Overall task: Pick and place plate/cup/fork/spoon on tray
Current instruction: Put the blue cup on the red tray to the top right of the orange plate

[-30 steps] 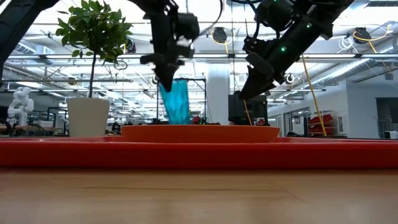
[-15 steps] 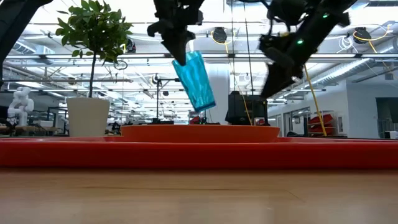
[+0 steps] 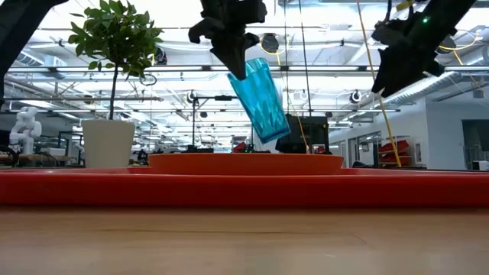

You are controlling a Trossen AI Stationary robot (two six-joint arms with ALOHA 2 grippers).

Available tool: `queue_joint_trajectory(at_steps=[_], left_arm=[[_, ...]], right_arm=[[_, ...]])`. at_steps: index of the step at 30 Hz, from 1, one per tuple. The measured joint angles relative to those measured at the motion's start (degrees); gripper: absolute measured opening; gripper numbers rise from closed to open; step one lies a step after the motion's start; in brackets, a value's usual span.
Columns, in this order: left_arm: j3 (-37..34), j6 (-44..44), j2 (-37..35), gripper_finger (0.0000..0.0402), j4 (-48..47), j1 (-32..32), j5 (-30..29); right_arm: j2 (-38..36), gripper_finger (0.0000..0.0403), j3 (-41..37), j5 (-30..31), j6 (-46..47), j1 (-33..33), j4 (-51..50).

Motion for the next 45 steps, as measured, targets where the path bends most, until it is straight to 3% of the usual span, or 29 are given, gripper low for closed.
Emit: queue_joint_trajectory(at_steps=[10, 19, 29, 35, 45], left_arm=[[7.45, -2.22, 1.07, 0.0008, -1.37, -1.61, -0.33], [15.68, -1.32, 9.36, 0.0008, -3.81, -3.92, 0.05], [16.72, -0.89, 11.82, 0.0008, -0.06, -3.86, 1.03], [16.90, -1.42, 14.79, 0.0008, -0.31, -4.98, 0.63], [18.42, -1.56, 14.78, 0.0008, 1.97, -6.35, 0.00]], right_arm=[[-0.31, 0.0164, -8.82, -2.45, -1.35, 0.29, 9.75], [-0.76, 0.0164, -9.05, -8.03, -1.59, -0.32, 9.21], [-7.66, 0.0164, -9.05, -9.08, -0.63, -1.51, -1.19], [-10.95, 0.0164, -9.05, -6.05, -0.47, -1.85, -0.77], [-11.09, 0.0164, -9.05, -6.01, -1.87, -1.85, 1.02]])
